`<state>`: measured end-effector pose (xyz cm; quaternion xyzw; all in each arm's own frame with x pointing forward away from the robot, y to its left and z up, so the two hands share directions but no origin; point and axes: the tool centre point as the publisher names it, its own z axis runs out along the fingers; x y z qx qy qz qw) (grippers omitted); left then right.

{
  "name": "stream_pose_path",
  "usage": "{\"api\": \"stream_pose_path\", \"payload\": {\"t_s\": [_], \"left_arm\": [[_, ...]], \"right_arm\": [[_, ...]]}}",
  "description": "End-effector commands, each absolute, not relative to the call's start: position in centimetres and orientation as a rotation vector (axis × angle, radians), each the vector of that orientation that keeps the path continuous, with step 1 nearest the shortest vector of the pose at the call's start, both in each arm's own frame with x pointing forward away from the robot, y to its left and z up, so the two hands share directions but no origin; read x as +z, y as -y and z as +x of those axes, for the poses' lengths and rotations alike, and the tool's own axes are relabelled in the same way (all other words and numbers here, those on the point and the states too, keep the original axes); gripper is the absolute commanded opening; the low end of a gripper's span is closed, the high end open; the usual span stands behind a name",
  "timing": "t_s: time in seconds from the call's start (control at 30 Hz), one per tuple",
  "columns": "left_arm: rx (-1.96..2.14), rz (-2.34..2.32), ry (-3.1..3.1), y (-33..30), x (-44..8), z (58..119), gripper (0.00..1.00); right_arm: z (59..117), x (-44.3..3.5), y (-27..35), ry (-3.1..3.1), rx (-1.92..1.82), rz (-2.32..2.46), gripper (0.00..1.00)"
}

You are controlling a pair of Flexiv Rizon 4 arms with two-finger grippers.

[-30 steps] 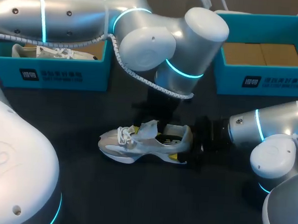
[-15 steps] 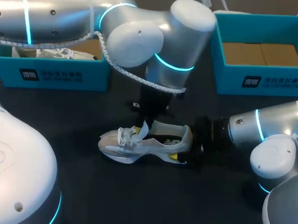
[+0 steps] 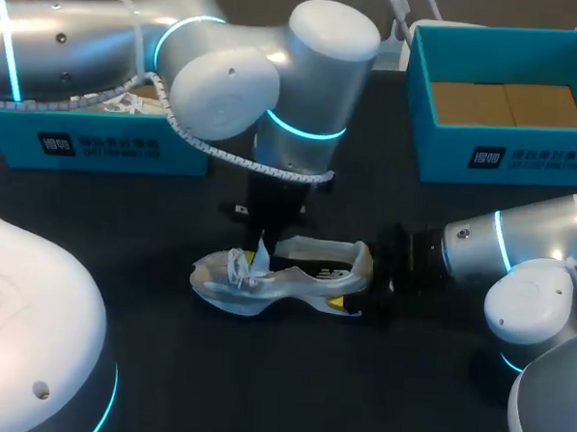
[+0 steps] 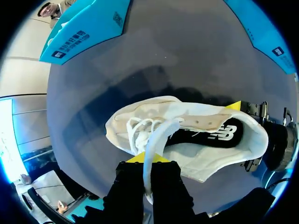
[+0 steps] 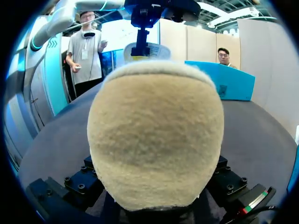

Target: Take the shoe out of the shoebox, open the shoe tongue, remove and reinsert the insole, then place the shoe into the shoebox

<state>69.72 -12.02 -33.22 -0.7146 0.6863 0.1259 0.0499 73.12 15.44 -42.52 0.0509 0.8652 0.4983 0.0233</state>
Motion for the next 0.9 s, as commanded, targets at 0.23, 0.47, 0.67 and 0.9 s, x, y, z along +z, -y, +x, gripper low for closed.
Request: {"api": "stream_pose_path", "payload": {"t_s": [0.23, 0.47, 0.67, 0.9], "left_arm": [[0.300, -2.275, -2.063, 9.2, -33.1, 69.6, 0.40], [0.325, -2.308, -2.034, 8.2, -33.6, 69.9, 0.39], [0.351, -2.330, -2.003, 7.0, -34.1, 69.7, 0.37], [0.394, -2.367, -1.952, 5.5, -35.1, 69.8, 0.37]], "right_arm": [[73.2, -43.1, -16.0, -2.682, 1.537, 0.160, 0.00], [73.2, -43.1, -16.0, -2.682, 1.537, 0.160, 0.00], [73.2, -43.1, -16.0, -2.682, 1.537, 0.160, 0.00], [73.2, -43.1, -16.0, -2.682, 1.537, 0.160, 0.00]]}}
